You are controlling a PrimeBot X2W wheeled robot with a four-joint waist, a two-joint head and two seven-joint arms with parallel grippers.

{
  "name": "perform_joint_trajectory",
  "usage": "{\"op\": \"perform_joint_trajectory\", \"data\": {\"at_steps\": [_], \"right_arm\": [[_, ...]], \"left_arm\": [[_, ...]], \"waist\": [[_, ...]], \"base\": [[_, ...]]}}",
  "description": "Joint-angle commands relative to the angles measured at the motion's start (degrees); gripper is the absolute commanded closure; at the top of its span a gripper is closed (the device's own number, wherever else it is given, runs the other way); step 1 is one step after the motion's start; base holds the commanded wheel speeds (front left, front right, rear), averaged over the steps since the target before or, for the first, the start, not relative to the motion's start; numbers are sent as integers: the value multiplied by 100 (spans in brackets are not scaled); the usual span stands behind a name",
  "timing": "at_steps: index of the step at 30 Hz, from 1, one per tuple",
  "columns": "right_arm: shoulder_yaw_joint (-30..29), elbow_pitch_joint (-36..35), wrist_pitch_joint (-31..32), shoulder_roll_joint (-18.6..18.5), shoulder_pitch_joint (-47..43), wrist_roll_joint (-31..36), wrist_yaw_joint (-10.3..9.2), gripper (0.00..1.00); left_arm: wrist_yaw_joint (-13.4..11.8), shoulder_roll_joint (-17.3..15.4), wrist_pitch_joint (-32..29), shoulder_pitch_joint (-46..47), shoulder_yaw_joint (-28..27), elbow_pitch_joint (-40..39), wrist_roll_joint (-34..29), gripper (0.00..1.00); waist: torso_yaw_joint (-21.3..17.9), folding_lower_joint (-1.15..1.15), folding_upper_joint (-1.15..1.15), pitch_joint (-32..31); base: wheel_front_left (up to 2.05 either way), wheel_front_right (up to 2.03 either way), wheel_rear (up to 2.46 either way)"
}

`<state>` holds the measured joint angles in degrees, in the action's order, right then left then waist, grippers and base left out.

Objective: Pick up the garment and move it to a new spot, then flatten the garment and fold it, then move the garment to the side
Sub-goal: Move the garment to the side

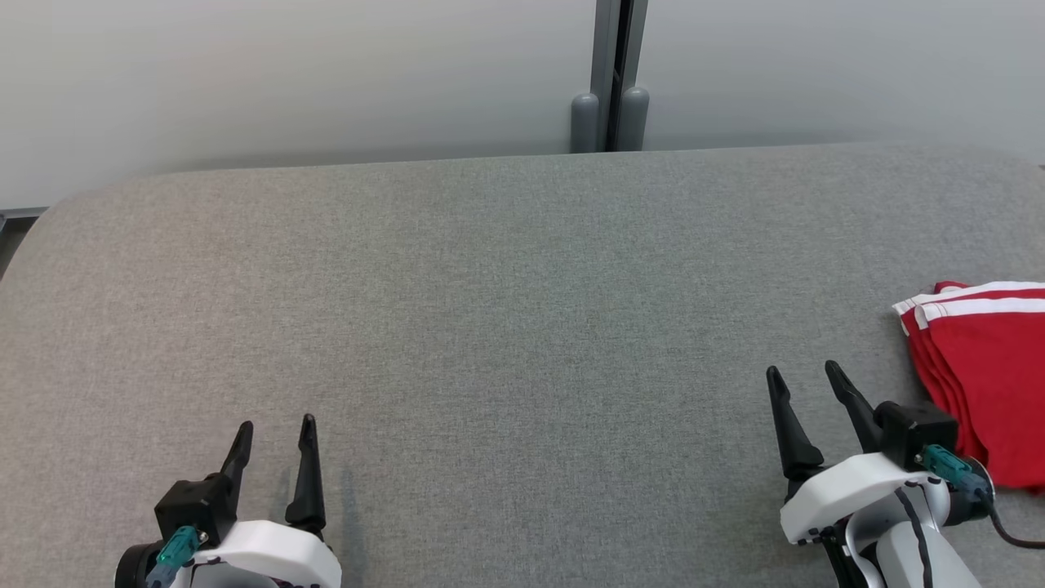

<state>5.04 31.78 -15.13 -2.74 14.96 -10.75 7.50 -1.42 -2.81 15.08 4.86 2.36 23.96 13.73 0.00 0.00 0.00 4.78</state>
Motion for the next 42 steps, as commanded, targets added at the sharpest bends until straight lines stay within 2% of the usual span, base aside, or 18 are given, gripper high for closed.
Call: {"op": "perform_joint_trajectory", "data": {"at_steps": [1,19,42], "right_arm": [[-19,-25,2,-38,-43,43,-2,0],[-221,-254,2,-34,-48,120,-2,0],[-108,-233,2,-36,-90,214,-2,0]], "left_arm": [[-32,-22,8,-37,-46,-11,53,0],[-87,-23,8,19,-94,3,42,0],[-42,-22,8,-67,-144,22,9,0]], "waist": [[-6,0,0,-17],[-86,0,0,107],[-51,0,0,14]], "base": [[0,0,0],[0,0,0],[0,0,0]]}}
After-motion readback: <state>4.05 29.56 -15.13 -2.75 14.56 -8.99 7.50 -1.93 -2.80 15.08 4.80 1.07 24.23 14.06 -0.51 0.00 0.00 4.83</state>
